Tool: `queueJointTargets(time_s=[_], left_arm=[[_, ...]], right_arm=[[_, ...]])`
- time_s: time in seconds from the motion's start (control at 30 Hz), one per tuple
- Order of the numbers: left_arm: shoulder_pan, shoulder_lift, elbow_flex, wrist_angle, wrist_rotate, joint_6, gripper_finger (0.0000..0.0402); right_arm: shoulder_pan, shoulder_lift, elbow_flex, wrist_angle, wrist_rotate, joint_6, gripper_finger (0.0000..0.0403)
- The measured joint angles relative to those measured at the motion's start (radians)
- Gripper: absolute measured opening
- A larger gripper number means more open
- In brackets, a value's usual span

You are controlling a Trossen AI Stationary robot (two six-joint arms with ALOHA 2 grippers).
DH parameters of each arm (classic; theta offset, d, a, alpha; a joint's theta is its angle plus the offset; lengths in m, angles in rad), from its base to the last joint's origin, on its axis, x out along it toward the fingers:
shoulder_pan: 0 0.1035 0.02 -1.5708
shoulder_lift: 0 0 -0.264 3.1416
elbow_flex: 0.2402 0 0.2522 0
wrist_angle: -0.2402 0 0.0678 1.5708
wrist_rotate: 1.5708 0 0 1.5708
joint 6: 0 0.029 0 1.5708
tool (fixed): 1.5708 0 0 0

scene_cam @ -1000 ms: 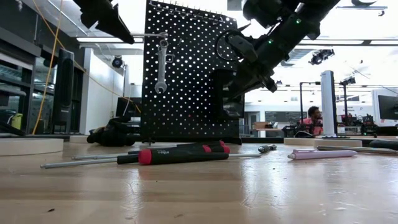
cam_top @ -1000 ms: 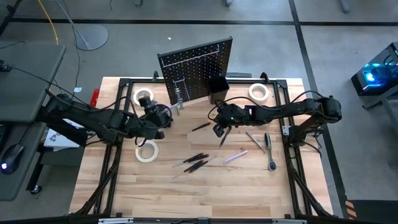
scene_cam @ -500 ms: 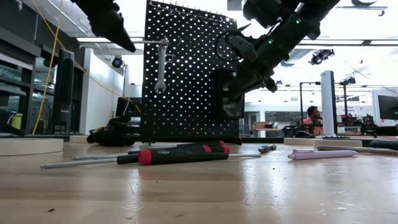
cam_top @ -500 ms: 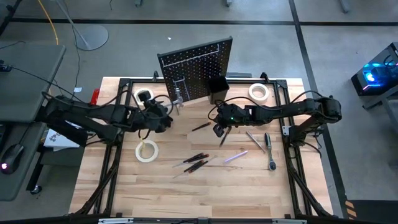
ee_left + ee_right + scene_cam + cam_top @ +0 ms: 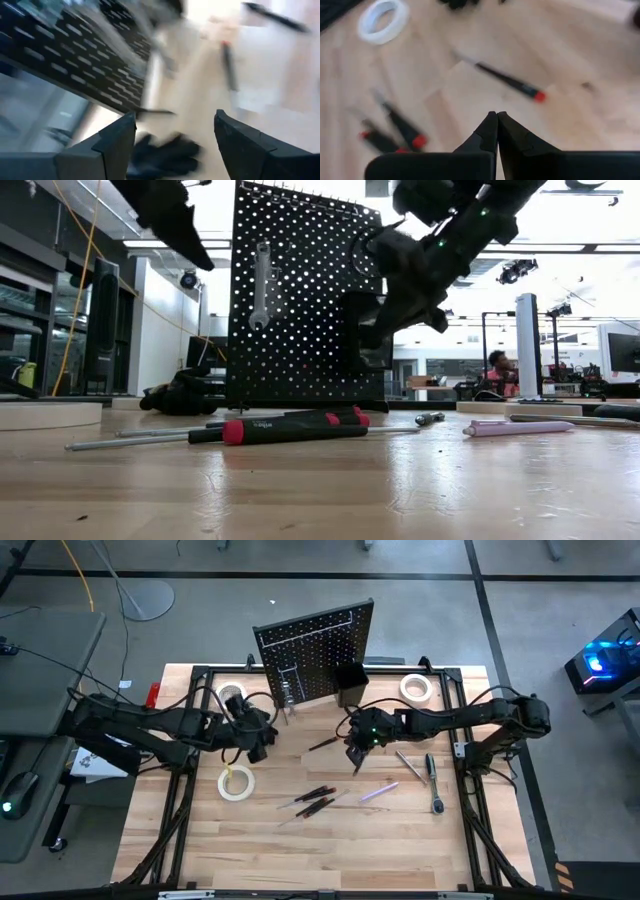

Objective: Hang tools onto peg board
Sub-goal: Put the black pen into the black bin on the peg board

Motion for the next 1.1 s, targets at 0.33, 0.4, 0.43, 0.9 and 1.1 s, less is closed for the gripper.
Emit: queueJointTargets(time_s=[0.33,0.4,0.43,0.9,1.1], left_arm=[[-0.12,0.0,-0.211,0.153,0.108,-0.402,0.025],[-0.14,0.0,-0.269,0.245,0.124,-0.479,0.025],[-0.146,0.0,-0.294,0.284,0.136,-0.516,0.025],[-0.139,0.0,-0.356,0.395,0.152,-0.609,0.025],[-0.14,0.0,-0.356,0.401,0.199,-0.606,0.025]], right_arm=[[0.098,-0.026,0.0,-0.272,-0.038,0.095,0.0],[0.096,-0.009,0.0,-0.332,-0.007,0.274,0.0],[0.09,0.002,0.0,-0.357,0.021,0.395,0.0],[-0.014,0.165,-0.001,-0.228,0.031,1.04,0.0076],[-0.014,0.158,0.0,-0.29,0.031,1.049,0.0132]])
